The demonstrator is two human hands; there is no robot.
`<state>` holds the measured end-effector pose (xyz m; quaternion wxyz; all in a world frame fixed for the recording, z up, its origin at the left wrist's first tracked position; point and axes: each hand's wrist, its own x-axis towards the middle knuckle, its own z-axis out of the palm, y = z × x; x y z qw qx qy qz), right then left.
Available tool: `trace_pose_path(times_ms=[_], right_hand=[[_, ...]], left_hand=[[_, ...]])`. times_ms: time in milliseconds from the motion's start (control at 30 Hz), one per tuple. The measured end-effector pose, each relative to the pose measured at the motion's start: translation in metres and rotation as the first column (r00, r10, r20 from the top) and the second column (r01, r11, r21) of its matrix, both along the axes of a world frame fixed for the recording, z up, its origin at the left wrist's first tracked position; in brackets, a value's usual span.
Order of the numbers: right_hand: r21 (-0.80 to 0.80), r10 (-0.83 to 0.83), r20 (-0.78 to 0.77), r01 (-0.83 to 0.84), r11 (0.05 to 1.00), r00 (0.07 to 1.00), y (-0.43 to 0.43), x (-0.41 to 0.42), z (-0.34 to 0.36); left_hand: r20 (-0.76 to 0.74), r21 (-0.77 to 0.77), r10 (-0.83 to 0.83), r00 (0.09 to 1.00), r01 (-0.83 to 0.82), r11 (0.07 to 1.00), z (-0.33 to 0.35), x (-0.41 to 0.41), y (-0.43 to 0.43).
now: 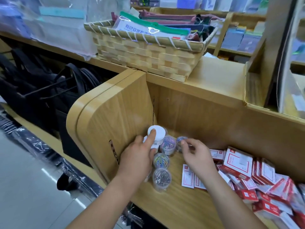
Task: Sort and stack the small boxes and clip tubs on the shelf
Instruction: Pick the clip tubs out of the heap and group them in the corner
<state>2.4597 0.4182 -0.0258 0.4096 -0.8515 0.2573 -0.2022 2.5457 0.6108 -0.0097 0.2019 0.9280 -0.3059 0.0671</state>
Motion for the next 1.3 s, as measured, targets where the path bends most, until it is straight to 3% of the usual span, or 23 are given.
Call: trace_pose_path(times_ms=[67,167,300,400,467,567,733,933,1033,1300], right_hand=[[0.094,0.083,0.084,-0.091,0.991,0.993,0.012,-0.004,0.004],[0.138,0.198,0.075,-0.207,0.968,0.977,0.022,0.001,0.007],[0.137,0.189,0.049,-0.194,0.971,0.981,0.017,0.007,0.017],[0.080,0.256,0.043,-0.258,0.963,0.966,0.014,0.011,0.020],[-0.019,0.297,-0.040,-0.298,0.954,0.954,0.015,0.013,0.021],[-0.108,0.281,-0.167,-0.300,0.948,0.945,0.019,0.020,0.023],[-0.097,0.282,-0.097,-0.291,0.952,0.955,0.018,0.027,0.031],[-0.149,0.137,0.005,-0.135,0.980,0.991,0.015,-0.004,0.037],[-0.158,0.068,0.042,-0.060,0.986,0.997,0.016,-0.027,0.041],[-0.261,-0.148,-0.136,0.108,0.959,0.980,0.003,-0.121,0.044]], left_hand=[[-0.005,0.002,0.011,1.000,-0.011,1.000,0.001,0.000,-0.004],[-0.011,-0.019,0.019,1.000,-0.019,1.000,0.001,0.005,-0.014],[-0.038,-0.078,0.025,0.999,-0.028,0.997,0.000,0.004,-0.020],[-0.025,-0.225,-0.024,0.999,0.018,0.974,-0.006,-0.007,-0.008],[-0.023,-0.291,-0.099,0.995,0.089,0.953,-0.012,-0.011,0.001],[-0.053,-0.244,-0.186,0.981,0.168,0.955,-0.020,-0.009,0.007],[-0.121,-0.308,-0.241,0.963,0.195,0.931,-0.021,-0.005,0.009],[-0.021,-0.444,-0.215,0.976,0.183,0.877,-0.010,-0.021,0.020],[-0.052,-0.486,-0.265,0.963,0.208,0.849,0.003,-0.036,0.009],[-0.089,-0.524,-0.478,0.874,0.367,0.769,-0.015,-0.096,-0.051]])
